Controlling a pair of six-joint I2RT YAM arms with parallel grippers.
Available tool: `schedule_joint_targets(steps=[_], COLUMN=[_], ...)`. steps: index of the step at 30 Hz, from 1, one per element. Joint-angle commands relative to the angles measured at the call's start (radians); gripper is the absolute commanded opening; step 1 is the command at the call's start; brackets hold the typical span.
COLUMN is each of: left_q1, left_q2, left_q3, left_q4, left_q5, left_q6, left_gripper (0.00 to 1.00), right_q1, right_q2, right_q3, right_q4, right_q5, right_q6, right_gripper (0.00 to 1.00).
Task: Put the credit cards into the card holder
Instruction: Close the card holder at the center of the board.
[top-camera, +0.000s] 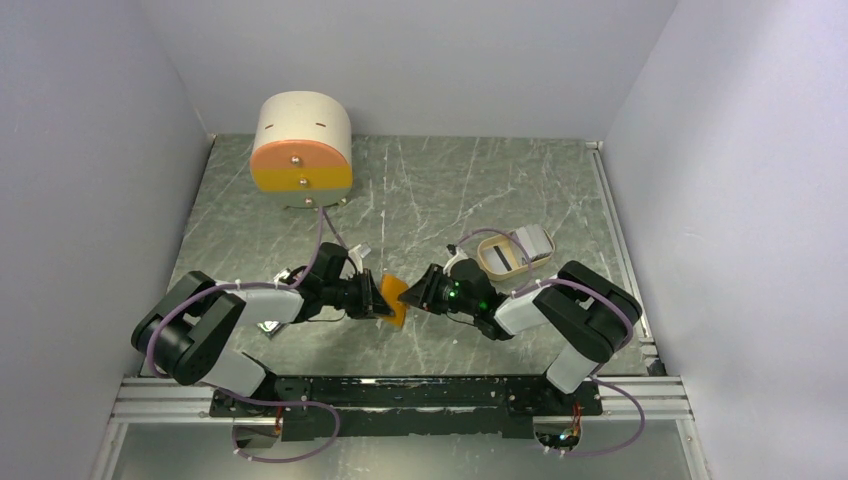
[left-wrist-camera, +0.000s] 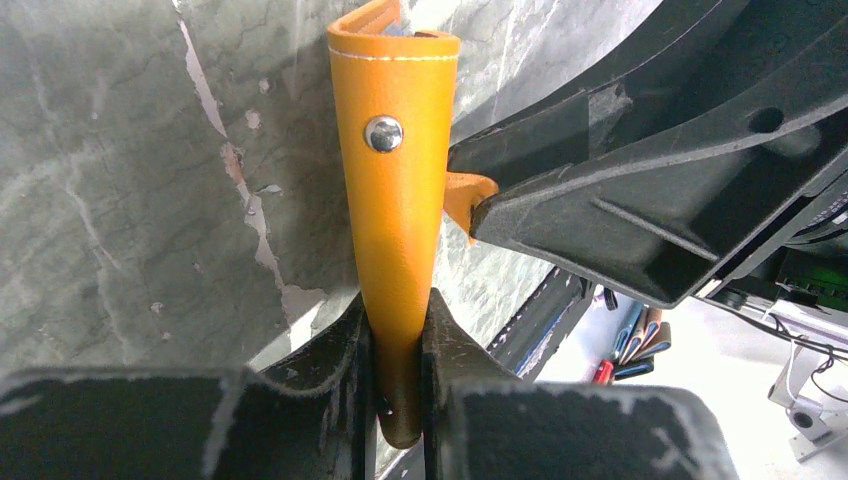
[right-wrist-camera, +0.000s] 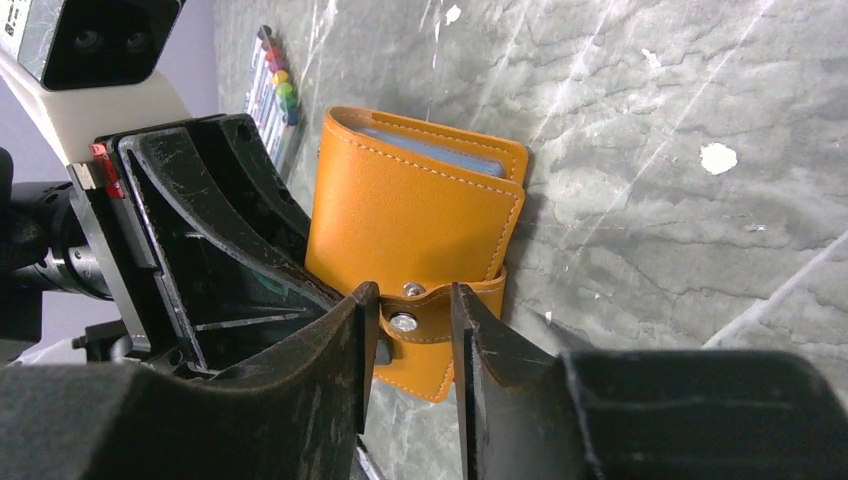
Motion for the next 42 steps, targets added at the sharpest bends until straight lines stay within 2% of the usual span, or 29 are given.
schedule_joint_targets(steps=[1, 8, 13, 17, 22, 25, 32, 37, 42], left_q1=[-0.013, -0.015, -0.015, -0.016, -0.016, -0.016, -0.017, -0.018, -0.018], left_q2=[0.001, -0.003, 0.008, 0.004, -0.014, -0.019, -0.018, -0.019, -0.019], left_q3=[0.006, 0.004, 0.002, 0.009, 0.009, 0.007, 0.003, 0.006, 0.023], left_q4=[-0.001, -0.004, 0.008, 0.0, -0.011, -0.007, -0.004, -0.011, -0.047], left_q5=[0.0, -0.008, -0.001, -0.001, -0.005, -0.004, -0.002, -0.003, -0.017], left_q6=[0.011, 0.011, 0.006, 0.009, 0.009, 0.003, 0.001, 0.006, 0.014], left_gripper=[0.09, 0.09, 0.09, 0.09, 0.09, 0.09, 0.09, 0.09, 0.09], right_q1=[0.005, 0.007, 0.007, 0.009, 0.039, 0.046, 0.048, 0.048, 0.047], right_q2=[0.019, -0.003, -0.031, -0.078, -0.175, -0.187, -0.125, -0.147, -0.192], right_q3=[0.003, 0.0, -0.012, 0.01, 0.031, 0.03, 0.041, 0.015, 0.01], right_q4=[0.02, 0.012, -0.014, -0.128, -0.323, -0.325, -0.256, -0.205, -0.255], right_q5=[-0.046, -0.037, -0.014, -0.003, 0.09, 0.11, 0.101, 0.095, 0.139], right_q6=[-0.007, -0.008, -0.014, -0.066, -0.103, -0.094, -0.082, -0.064, -0.078], right_gripper=[0.37, 0.41, 0.37, 0.31, 0.4, 0.41, 0.3, 0.2, 0.18])
